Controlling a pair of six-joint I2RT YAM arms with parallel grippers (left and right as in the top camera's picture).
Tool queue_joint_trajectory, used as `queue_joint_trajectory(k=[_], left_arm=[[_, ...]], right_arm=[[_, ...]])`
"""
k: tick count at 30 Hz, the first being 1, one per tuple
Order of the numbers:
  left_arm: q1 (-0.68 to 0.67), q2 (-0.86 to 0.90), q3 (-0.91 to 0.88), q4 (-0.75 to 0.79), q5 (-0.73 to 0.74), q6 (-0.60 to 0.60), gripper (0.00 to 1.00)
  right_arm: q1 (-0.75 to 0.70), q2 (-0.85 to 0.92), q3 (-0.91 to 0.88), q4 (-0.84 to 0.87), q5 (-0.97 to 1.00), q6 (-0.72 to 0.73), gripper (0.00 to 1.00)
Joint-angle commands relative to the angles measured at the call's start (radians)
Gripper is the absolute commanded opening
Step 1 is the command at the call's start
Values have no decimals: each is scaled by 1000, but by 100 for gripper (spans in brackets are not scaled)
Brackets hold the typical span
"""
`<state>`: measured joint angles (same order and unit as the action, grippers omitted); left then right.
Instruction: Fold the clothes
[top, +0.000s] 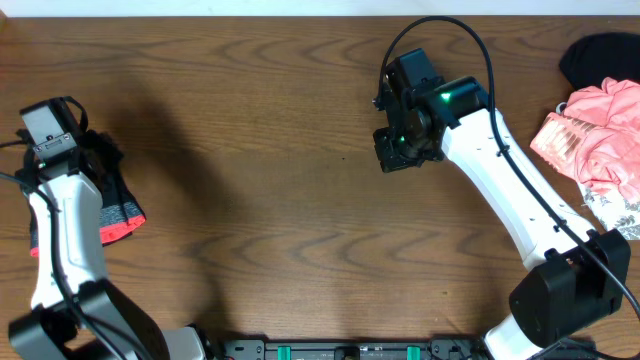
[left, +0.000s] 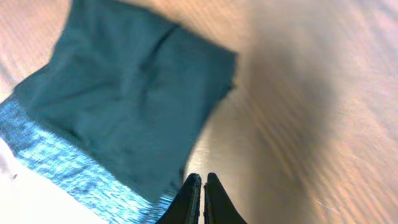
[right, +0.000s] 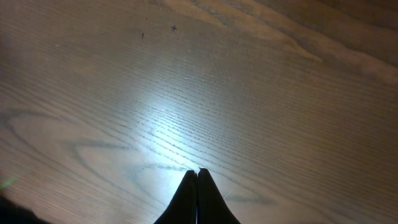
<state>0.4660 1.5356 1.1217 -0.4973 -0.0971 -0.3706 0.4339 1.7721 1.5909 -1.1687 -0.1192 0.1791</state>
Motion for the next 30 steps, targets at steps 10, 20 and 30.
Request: queue_joint_trajectory(k=[10, 20, 30], left_arm=[[72, 230, 3, 126, -127, -103, 6], [71, 441, 3, 207, -99, -92, 6], [-21, 534, 5, 320, 116, 146, 6]], right_arm=[[-8, 7, -2, -22, -5, 7, 1], [-8, 7, -2, -25, -5, 7, 1], [-8, 7, -2, -26, -20, 16, 1]])
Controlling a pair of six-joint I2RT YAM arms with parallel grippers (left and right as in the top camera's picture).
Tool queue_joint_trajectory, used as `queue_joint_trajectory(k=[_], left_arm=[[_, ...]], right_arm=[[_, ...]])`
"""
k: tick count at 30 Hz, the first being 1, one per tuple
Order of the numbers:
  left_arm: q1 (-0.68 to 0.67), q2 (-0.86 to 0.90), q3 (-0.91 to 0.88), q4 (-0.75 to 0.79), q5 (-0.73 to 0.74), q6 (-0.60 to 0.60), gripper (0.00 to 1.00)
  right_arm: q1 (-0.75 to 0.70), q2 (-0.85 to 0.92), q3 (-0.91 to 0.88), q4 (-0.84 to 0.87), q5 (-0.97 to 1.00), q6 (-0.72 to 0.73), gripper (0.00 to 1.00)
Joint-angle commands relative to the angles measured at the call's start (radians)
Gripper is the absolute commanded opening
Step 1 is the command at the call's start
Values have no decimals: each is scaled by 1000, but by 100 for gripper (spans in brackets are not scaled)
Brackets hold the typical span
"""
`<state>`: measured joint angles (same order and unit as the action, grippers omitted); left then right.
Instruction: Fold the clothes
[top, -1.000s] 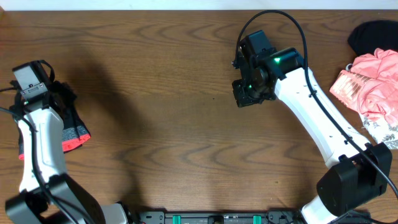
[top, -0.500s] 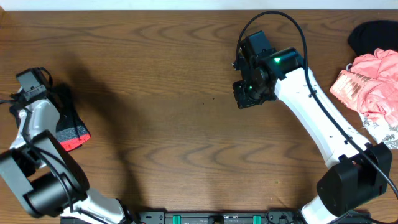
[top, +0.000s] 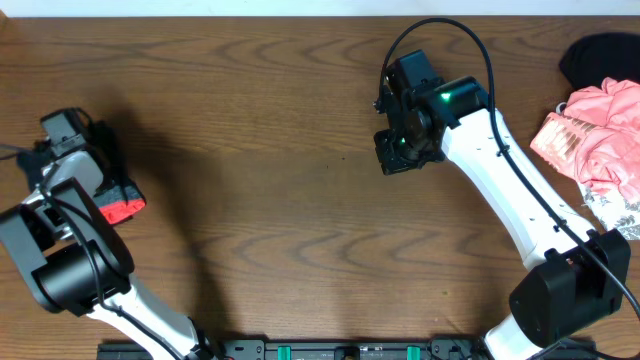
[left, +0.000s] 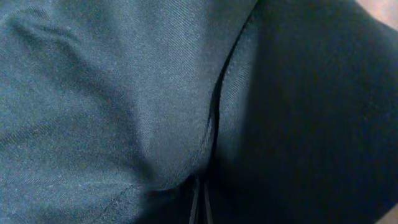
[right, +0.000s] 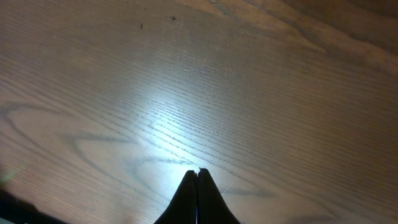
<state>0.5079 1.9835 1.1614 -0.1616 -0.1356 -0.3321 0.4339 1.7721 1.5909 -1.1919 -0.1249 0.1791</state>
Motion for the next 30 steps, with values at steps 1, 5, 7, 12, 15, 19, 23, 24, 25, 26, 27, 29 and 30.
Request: queue_joint_trajectory(k=[1, 5, 7, 12, 15, 19, 23, 24, 25, 26, 27, 29, 30], left_arm=[[-77, 86, -29, -12, 154, 130, 6], [-123, 86, -6, 5, 154, 242, 6], [-137, 86, 2, 6, 153, 257, 6], [-136, 85, 12, 4, 154, 226, 6], [-134, 82, 24, -15, 154, 226, 8], [-135, 46, 51, -58, 156, 226, 41], [-138, -51, 76, -101, 158, 228, 58], [-138, -98, 77, -116, 158, 227, 64], [-138, -120, 77, -123, 158, 227, 66], [-138, -153, 77, -138, 158, 227, 67], [-138, -190, 77, -163, 159, 225, 68], [-145, -248, 77, -216, 170, 219, 68], [-149, -279, 77, -253, 194, 219, 68]], right_arm=[[-8, 7, -2, -3, -14, 19, 1], [-8, 7, -2, -5, -14, 19, 1], [-8, 7, -2, -5, -14, 19, 1], [-8, 7, -2, -5, -14, 23, 1], [-8, 7, -2, -5, -14, 23, 1], [-8, 7, -2, -4, -14, 23, 15], [-8, 7, -2, -1, -19, 23, 50], [-8, 7, -2, 0, -39, 23, 64], [-8, 7, -2, 1, -46, 23, 73], [-8, 7, -2, 2, -58, 23, 85], [-8, 7, -2, 3, -69, 23, 97], [-8, 7, -2, 6, -70, 23, 99], [-8, 7, -2, 11, -71, 22, 99]])
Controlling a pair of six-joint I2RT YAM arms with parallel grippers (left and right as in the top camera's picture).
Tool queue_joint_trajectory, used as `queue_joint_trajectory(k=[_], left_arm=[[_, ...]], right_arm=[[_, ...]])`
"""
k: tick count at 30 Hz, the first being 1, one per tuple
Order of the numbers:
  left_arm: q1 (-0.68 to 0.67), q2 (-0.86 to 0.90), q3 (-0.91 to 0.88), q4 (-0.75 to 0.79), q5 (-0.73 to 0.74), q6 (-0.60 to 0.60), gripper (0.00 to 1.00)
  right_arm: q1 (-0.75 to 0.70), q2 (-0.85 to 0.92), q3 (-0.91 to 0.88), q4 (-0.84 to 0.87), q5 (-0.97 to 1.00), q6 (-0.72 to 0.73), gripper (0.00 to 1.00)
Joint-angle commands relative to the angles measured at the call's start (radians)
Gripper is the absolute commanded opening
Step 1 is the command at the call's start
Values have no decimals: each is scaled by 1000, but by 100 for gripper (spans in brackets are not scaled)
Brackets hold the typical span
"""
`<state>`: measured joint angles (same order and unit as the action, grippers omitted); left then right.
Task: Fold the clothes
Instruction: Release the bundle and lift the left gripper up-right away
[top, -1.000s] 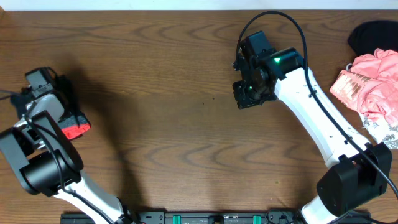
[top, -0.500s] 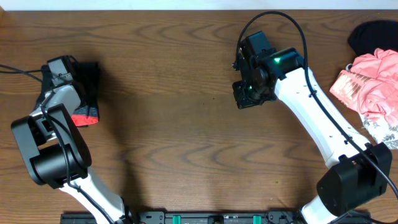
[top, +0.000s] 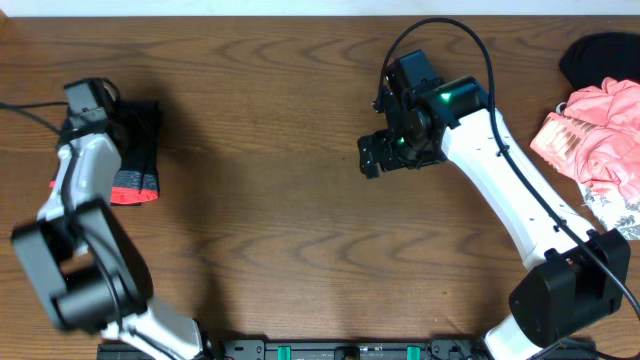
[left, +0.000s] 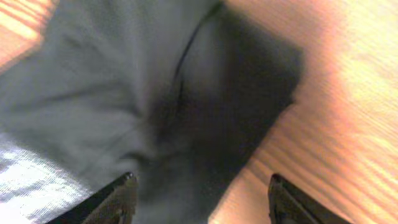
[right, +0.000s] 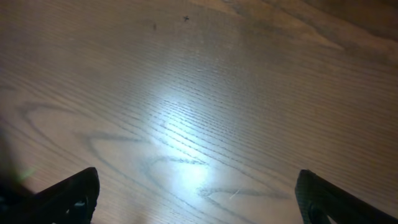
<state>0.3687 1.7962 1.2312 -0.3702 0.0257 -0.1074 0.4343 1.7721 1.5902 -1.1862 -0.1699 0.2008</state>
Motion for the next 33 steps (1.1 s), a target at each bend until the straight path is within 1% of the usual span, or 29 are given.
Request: queue_joint_trajectory(k=[1, 4, 5, 7, 9, 12, 18, 19, 21, 26, 28, 29, 31, 33], left_arm=[[-15, -116, 8, -77, 62, -5, 68], [-39, -175, 7, -174, 151, -6, 68], [-47, -191, 7, -200, 174, -6, 70], [-69, -218, 7, -249, 206, -6, 79], [-92, -238, 7, -281, 211, -6, 81], [-144, -272, 7, -288, 211, -6, 84], [-264, -329, 7, -346, 210, 5, 86], [-290, -336, 7, -368, 210, 8, 86], [-319, -344, 7, -401, 210, 7, 86], [-393, -347, 7, -468, 210, 9, 86], [-427, -348, 7, -476, 210, 37, 86], [-449, -349, 7, -478, 211, 53, 86], [-509, -352, 7, -479, 211, 92, 86], [-554, -356, 7, -478, 210, 124, 86]], right_arm=[[-8, 7, -1, 9, -25, 0, 99], [-10, 7, -1, 24, -19, 0, 99], [-11, 6, -1, 30, -14, 1, 99], [-18, 6, -1, 39, 6, 14, 99], [-29, 6, -1, 40, 71, 61, 99], [-63, 6, -1, 41, 217, 142, 99], [-154, 0, 0, 15, 386, 155, 99], [-180, -8, 0, -4, 431, 179, 99], [-222, -33, 0, -31, 460, 208, 99], [-374, -140, 0, -42, 461, 241, 99], [-442, -173, 0, -41, 457, 252, 99], [-481, -185, 0, -45, 453, 256, 98], [-567, -196, 0, -58, 432, 259, 91], [-630, -195, -3, -69, 394, 259, 90]])
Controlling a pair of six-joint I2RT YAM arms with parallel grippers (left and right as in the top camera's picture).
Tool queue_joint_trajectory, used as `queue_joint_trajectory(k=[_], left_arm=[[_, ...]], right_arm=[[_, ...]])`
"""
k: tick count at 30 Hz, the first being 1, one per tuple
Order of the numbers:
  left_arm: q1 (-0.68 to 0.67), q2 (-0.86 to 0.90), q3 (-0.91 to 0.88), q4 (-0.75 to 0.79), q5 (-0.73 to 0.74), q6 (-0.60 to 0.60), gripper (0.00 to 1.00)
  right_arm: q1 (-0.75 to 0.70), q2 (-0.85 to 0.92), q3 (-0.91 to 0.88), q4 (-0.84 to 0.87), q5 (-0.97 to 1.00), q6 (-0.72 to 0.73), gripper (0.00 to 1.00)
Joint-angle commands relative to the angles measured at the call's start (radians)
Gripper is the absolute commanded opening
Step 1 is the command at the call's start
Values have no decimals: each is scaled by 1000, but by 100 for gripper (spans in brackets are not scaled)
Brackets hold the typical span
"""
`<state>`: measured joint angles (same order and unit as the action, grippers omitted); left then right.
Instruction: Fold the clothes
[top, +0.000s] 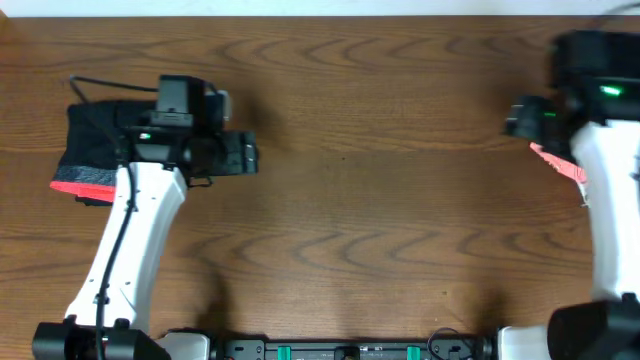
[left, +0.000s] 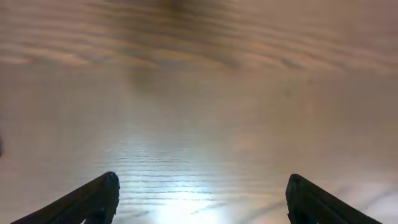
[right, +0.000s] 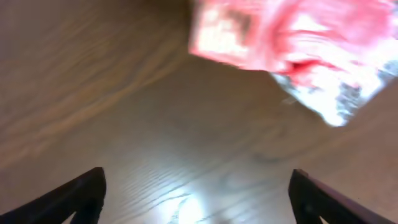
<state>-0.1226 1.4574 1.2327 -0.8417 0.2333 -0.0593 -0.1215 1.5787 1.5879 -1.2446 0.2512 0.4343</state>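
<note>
A folded dark garment with a red band (top: 88, 150) lies at the table's far left. My left gripper (top: 238, 156) hangs open to its right, and the left wrist view shows only bare wood between the spread fingers (left: 202, 178). A crumpled pink garment (right: 292, 34) with a white patterned piece lies just ahead of my right gripper (right: 198, 172), which is open and holds nothing. Overhead, the right gripper (top: 522, 118) sits at the far right, and a pink edge (top: 560, 162) shows beside the arm.
The brown wooden table (top: 380, 220) fills the view between the two arms. The right arm covers most of the clothes pile at the right edge. A black cable runs from the left arm over the folded garment.
The left gripper was open over the folded dark garment and is now to its right over bare wood. The right gripper has gone from mid-table to the far right, by the pink garment.
The left gripper was shut beside the dark garment at the left edge, then shut and pressed into it, while the right gripper stayed shut mid-table. Then both were open, the garment lying higher up. Now both have moved right and the garment lies folded alone.
</note>
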Motion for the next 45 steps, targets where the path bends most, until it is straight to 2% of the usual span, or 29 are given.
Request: queue_joint_trajectory(k=[1, 8, 16, 22, 27, 36, 45], left_arm=[[-90, -21, 6, -7, 2, 92, 86], [-192, -28, 6, -30, -42, 100, 86], [-198, -48, 6, -34, -43, 135, 86], [-198, -79, 6, 16, -66, 145, 86], [-198, -78, 5, 21, -66, 145, 86], [-198, -78, 5, 21, -66, 145, 86], [-198, -78, 5, 21, -66, 145, 86]], right_arm=[[-108, -1, -7, -13, -54, 26, 90], [-328, -1, -134, 34, -121, 25, 92], [-583, -1, -374, 268, -240, -18, 88], [-714, -1, -460, 406, -310, -74, 92], [-751, -2, -460, 506, -414, -133, 91], [-753, 2, -460, 619, -394, -132, 76], [-755, 110, -464, 689, -386, -121, 78]])
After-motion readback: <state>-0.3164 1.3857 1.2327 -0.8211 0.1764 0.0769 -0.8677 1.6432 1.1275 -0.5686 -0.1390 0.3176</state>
